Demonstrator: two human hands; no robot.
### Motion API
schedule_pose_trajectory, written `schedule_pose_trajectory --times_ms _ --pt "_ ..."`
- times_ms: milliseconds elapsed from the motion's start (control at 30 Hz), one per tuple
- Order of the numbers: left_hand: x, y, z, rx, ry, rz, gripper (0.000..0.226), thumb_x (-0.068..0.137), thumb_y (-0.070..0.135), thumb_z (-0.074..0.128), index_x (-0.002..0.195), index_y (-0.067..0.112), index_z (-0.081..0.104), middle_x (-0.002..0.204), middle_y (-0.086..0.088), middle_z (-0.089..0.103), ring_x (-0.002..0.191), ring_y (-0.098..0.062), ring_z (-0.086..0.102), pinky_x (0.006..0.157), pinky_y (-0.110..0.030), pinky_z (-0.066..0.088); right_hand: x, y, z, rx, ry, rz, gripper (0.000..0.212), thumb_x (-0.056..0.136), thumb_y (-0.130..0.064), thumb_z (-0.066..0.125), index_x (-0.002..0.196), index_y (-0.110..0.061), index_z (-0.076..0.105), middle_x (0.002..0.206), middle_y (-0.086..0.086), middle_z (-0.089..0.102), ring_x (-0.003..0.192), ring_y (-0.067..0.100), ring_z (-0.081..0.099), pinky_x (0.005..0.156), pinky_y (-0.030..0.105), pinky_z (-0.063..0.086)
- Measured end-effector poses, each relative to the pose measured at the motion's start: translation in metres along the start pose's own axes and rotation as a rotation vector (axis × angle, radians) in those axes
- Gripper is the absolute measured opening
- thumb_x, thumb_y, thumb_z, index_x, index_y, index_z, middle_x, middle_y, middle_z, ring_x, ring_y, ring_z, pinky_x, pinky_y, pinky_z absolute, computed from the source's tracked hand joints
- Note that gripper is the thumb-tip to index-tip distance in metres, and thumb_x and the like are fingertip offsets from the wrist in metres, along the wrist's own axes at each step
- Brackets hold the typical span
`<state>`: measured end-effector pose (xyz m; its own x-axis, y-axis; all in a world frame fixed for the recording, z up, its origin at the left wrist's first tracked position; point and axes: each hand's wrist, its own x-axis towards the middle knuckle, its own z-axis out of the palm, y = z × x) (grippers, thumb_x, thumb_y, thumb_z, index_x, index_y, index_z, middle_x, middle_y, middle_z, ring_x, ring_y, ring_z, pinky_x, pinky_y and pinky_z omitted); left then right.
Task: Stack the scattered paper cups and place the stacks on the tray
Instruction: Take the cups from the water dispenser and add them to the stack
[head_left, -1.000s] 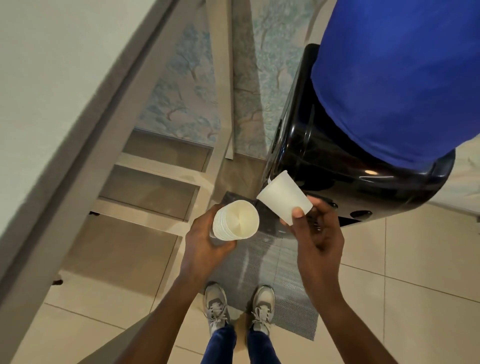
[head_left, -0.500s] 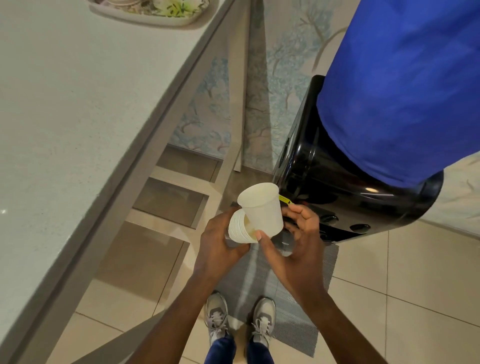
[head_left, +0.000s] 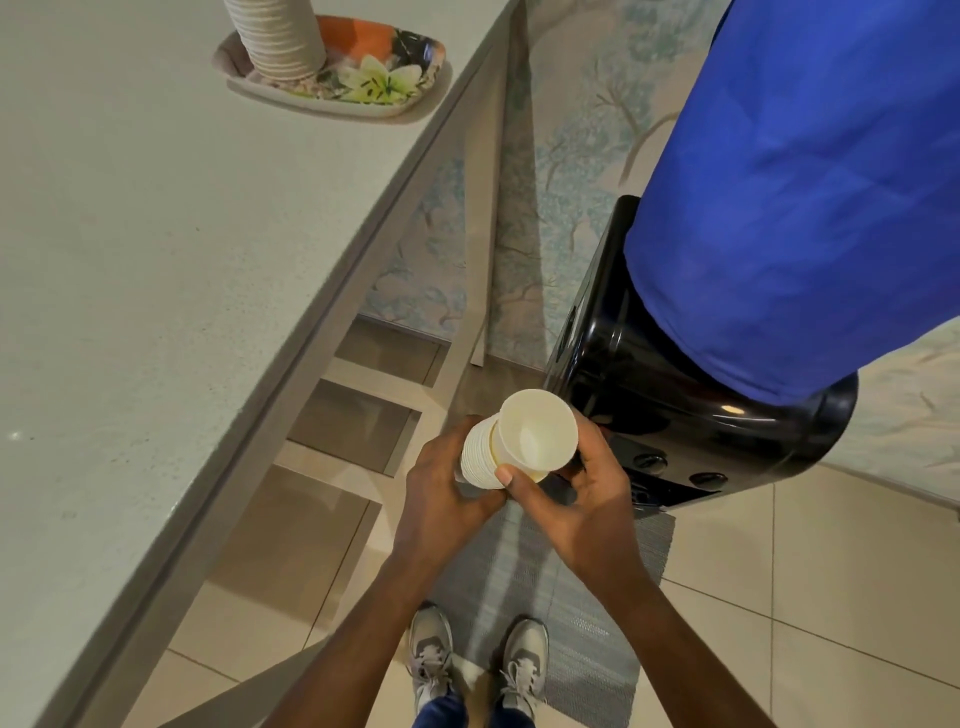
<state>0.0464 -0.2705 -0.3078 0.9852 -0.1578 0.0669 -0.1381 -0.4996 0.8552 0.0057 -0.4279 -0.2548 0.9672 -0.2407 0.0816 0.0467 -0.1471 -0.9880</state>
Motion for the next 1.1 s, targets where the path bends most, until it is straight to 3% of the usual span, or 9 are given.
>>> schedule_pose_trajectory --times_ms 100,233,400,533,633,800,933,1000,1100 --pt "0.002 0.011 -0.003 -0.008 0.007 0.002 0.073 0.071 0.046 0.087 0.134 0.043 0.05 0.126 0.02 0.063 0.117 -0.009 0.06 0.089 -0.042 0.058 0.006 -0.007 -0.004 -0.011 -0.035 -0.011 0.071 0.078 -0.019 0.089 0.14 -0.024 0.055 0.134 -0.008 0.064 0.131 0.022 0.058 0.105 0.045 0.053" --pt "0.003 0.024 -0.008 -0.005 0.008 -0.009 0.074 0.07 0.045 0.088 0.131 0.053 0.047 0.124 0.027 0.061 0.118 -0.004 0.058 0.091 -0.039 0.057 0.01 -0.017 -0.005 -0.07 -0.029 0.036 0.093 0.069 -0.059 0.087 0.149 -0.036 0.045 0.141 -0.016 0.059 0.137 0.013 0.053 0.111 0.052 0.047" --pt "0.008 0.033 -0.013 -0.017 0.003 -0.016 0.072 0.071 0.045 0.086 0.135 0.04 0.053 0.124 0.021 0.065 0.115 -0.005 0.06 0.088 -0.037 0.058 0.018 -0.025 -0.004 -0.212 -0.061 0.032 0.08 0.068 -0.082 0.072 0.139 -0.06 0.043 0.137 -0.027 0.058 0.136 0.007 0.051 0.112 0.053 0.044" --pt "0.011 0.034 -0.013 -0.009 0.01 -0.014 0.073 0.073 0.052 0.082 0.137 0.034 0.054 0.125 0.019 0.065 0.114 -0.004 0.06 0.087 -0.033 0.058 0.02 -0.027 -0.004 -0.179 -0.094 0.023 0.086 0.071 -0.081 0.069 0.146 -0.045 0.046 0.138 -0.025 0.057 0.134 0.003 0.051 0.109 0.042 0.051" --pt "0.011 0.037 -0.012 -0.01 0.01 -0.024 0.074 0.072 0.046 0.086 0.138 0.032 0.054 0.124 0.021 0.064 0.113 -0.001 0.06 0.087 -0.029 0.057 0.022 -0.027 -0.005 -0.165 -0.091 0.032 0.08 0.08 -0.08 0.061 0.148 -0.04 0.048 0.141 -0.02 0.057 0.134 0.004 0.053 0.108 0.044 0.052" --pt "0.009 0.046 -0.013 -0.015 0.046 -0.017 0.076 0.069 0.039 0.091 0.133 0.047 0.05 0.113 0.047 0.055 0.107 0.019 0.054 0.081 -0.006 0.048 0.025 -0.035 -0.006 -0.125 -0.106 0.055 0.08 0.077 -0.082 0.061 0.146 -0.041 0.051 0.14 -0.019 0.059 0.131 0.003 0.054 0.104 0.031 0.054" --pt "0.014 0.066 -0.023 -0.058 0.079 0.033 0.078 0.068 0.04 0.091 0.134 0.049 0.049 0.115 0.041 0.06 0.111 0.011 0.059 0.084 -0.013 0.051 0.033 -0.049 -0.01 0.022 -0.14 0.092 0.089 0.079 -0.085 0.057 0.153 -0.039 0.042 0.136 -0.034 0.057 0.131 -0.005 0.052 0.1 0.018 0.05" --pt "0.02 0.082 -0.03 -0.096 0.09 0.077 0.078 0.069 0.039 0.091 0.135 0.046 0.051 0.118 0.036 0.062 0.112 0.004 0.063 0.084 -0.014 0.052 0.039 -0.06 -0.014 0.113 -0.127 0.103 0.088 0.082 -0.084 0.053 0.154 -0.036 0.039 0.141 -0.03 0.055 0.134 -0.005 0.05 0.102 0.014 0.047" --pt "0.031 0.107 -0.045 -0.14 0.114 0.129 0.078 0.07 0.036 0.091 0.134 0.048 0.047 0.118 0.038 0.062 0.11 0.004 0.064 0.084 -0.014 0.054 0.044 -0.078 -0.017 0.169 -0.195 0.087 0.081 0.089 -0.074 0.055 0.154 -0.03 0.038 0.144 -0.018 0.058 0.137 0.005 0.052 0.105 0.023 0.05"
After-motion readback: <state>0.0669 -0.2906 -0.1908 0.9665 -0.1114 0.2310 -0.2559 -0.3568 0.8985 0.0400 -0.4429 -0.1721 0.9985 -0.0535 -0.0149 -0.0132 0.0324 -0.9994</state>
